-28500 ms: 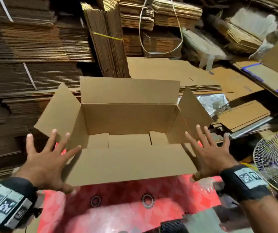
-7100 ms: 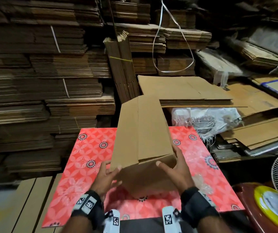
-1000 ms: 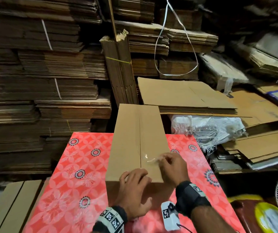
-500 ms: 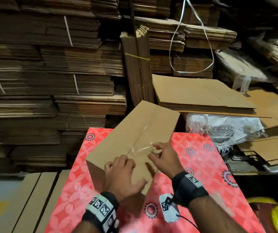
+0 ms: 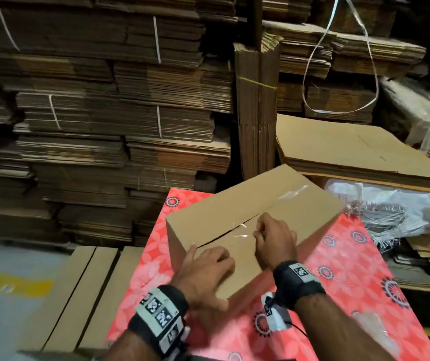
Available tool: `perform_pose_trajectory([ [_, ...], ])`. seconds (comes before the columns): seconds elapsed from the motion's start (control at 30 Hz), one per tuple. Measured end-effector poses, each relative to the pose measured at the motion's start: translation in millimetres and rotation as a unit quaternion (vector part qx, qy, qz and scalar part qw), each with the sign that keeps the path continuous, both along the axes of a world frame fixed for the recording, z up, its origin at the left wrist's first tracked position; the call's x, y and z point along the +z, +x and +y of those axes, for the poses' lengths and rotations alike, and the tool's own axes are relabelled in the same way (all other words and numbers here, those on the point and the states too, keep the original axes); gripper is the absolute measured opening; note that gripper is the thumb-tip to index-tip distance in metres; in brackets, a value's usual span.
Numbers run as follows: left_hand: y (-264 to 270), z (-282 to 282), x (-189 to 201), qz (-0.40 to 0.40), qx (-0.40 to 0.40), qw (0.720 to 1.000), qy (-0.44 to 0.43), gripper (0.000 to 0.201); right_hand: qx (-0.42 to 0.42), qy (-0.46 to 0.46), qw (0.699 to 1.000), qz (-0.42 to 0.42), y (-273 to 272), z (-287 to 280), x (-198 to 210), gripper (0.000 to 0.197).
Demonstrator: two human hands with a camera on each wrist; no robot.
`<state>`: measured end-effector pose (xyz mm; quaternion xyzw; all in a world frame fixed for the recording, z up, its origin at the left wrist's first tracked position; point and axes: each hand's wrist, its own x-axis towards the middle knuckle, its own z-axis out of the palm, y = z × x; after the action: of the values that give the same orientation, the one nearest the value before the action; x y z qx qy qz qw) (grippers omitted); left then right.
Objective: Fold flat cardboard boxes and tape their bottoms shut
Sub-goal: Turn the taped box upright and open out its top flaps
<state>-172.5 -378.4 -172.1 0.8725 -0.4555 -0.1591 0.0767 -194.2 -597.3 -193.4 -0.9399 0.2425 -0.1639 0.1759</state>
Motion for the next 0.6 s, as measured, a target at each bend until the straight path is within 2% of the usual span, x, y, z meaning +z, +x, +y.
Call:
perform_pose_trajectory([
  [0.07,13,23,6,0.014,-0.005,1.000,0.017,0.060,-0.017,-0.001,1.000,-0.003,0,1,0,0.020],
  [0.17,32,49,10,0.023,0.014,0.999,0.035,0.061,-0.001,0.044,0.999,-0.014,-4,-1,1,0.035],
  [0.23,40,54,10,0.027,0.035,0.999,0.021,0.053,-0.005,0.071,0.997,-0.023,-6,-3,3,0.026],
  [0.3,41,46,7,0.000,0.052,0.999,-0.004,0.044,-0.014,0.064,0.998,-0.018,-6,1,8,0.018],
  [0.37,38,30,1,-0.053,0.069,0.996,-0.032,0.050,-0.019,0.054,0.998,-0.017,-2,3,12,0.018],
  [0.47,31,9,-17,-0.091,0.093,0.986,-0.102,0.057,-0.011,0.047,0.999,-0.012,3,9,19,0.025],
  [0.6,27,6,-39,-0.137,0.101,0.972,-0.163,0.050,-0.013,0.022,1.000,0.014,7,23,22,0.042],
])
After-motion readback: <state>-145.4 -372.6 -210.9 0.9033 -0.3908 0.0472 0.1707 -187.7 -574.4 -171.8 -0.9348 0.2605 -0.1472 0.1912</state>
